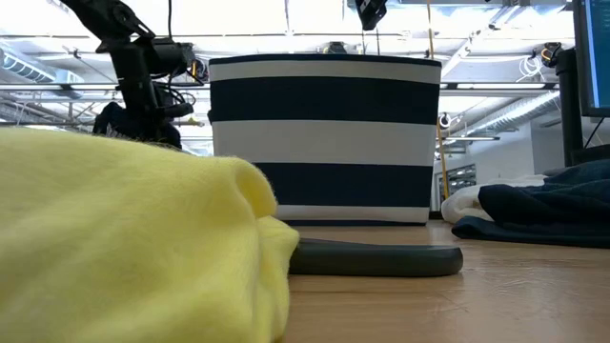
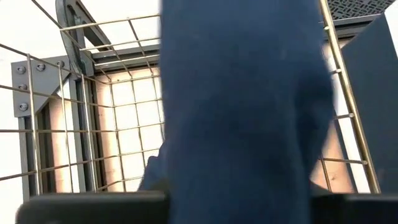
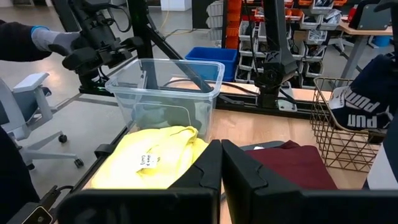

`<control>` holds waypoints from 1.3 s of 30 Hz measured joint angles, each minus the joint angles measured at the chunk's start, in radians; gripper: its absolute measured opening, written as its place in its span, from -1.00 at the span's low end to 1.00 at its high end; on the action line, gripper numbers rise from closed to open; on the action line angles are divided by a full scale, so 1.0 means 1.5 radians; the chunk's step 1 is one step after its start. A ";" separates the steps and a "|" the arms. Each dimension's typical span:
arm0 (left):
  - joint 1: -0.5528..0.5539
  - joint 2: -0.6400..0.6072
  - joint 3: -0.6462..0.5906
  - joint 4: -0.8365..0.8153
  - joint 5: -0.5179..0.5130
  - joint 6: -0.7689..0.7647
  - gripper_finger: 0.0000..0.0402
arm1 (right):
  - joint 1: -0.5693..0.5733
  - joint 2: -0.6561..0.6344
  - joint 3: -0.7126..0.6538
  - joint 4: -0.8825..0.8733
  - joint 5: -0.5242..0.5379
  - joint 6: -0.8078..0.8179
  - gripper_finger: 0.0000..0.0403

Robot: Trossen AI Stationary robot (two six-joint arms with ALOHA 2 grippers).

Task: Pick & Place Cloths
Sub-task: Put the dark blue shorts into the wire basket, then put the blue shorts into the wire basket

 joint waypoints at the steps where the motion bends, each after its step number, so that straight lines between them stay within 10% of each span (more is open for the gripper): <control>1: 0.000 0.000 0.000 0.000 0.000 0.000 -0.42 | 0.000 0.000 0.000 0.000 0.000 0.000 -1.00; 10: 0.000 -0.019 0.000 0.003 0.000 0.029 0.22 | 0.000 0.000 0.000 0.000 0.000 0.014 -1.00; 18: -0.025 -0.141 0.018 0.006 0.018 0.054 0.40 | 0.001 0.000 0.000 -0.008 0.001 0.017 -1.00; 27: -0.212 -0.264 0.026 0.039 0.085 0.068 0.00 | 0.001 -0.022 0.000 -0.106 0.002 0.017 -1.00; 39: -0.506 -0.273 0.026 0.108 -0.012 0.009 -0.92 | 0.050 -0.152 0.000 -0.311 0.041 0.026 -1.00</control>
